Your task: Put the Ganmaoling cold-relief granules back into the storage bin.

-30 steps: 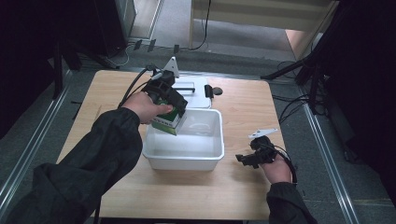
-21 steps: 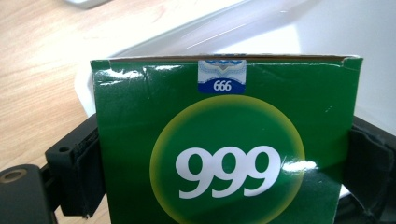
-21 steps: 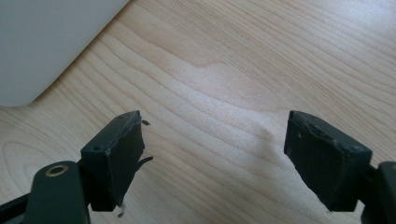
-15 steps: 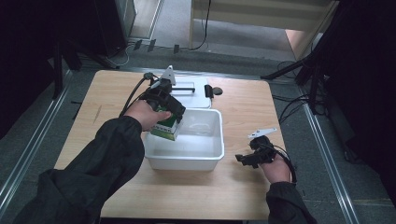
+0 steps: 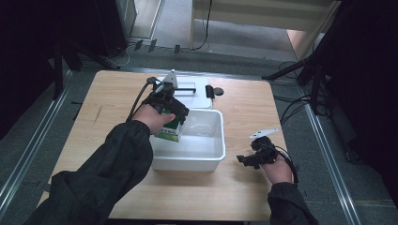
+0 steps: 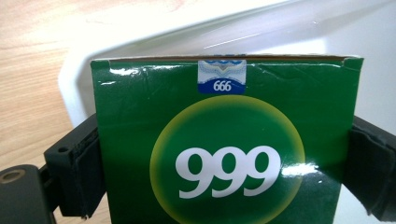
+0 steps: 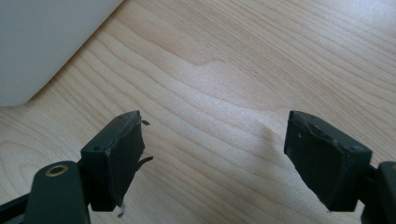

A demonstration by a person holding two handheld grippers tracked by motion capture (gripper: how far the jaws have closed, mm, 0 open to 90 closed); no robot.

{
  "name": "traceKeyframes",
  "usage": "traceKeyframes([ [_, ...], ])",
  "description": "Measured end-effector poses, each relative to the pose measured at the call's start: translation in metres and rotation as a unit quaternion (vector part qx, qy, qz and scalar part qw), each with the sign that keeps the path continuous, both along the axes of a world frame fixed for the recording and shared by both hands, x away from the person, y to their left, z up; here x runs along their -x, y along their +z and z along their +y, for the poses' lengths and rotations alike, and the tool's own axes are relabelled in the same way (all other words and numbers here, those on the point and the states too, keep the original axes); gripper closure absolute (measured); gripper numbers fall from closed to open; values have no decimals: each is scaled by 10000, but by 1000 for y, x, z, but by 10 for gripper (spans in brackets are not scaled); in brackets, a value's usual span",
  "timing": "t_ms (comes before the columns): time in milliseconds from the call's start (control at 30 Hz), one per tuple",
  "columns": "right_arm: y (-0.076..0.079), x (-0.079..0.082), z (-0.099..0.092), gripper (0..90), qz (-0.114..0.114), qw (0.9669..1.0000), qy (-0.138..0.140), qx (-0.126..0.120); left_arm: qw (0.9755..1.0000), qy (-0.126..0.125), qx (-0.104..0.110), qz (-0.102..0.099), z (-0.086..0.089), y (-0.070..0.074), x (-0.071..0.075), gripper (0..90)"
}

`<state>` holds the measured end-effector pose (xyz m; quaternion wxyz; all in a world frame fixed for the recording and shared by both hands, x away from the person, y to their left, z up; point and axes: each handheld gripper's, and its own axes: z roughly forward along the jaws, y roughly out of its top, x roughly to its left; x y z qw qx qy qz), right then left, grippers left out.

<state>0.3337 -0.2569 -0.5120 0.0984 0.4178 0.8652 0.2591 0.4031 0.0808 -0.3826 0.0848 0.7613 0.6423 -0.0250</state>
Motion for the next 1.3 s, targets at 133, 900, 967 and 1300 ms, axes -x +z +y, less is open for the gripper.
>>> traceKeyframes([
  [133, 0, 0, 0, 199, -23, 10000, 16, -8, 10000, 36, 10, -37, 0, 1, -1, 48],
  [900, 0, 0, 0, 199, 2, 10000, 23, 4, 9994, -147, 265, -187, 8, 28, 0, 51],
  [967, -1, 0, 0, 199, 4, 10000, 21, 0, 9993, -160, 272, -222, 10, 32, 0, 51],
  [1300, -2, 1, -1, 199, 31, 10000, 52, 18, 9990, -211, 274, -291, 38, 48, 2, 54],
])
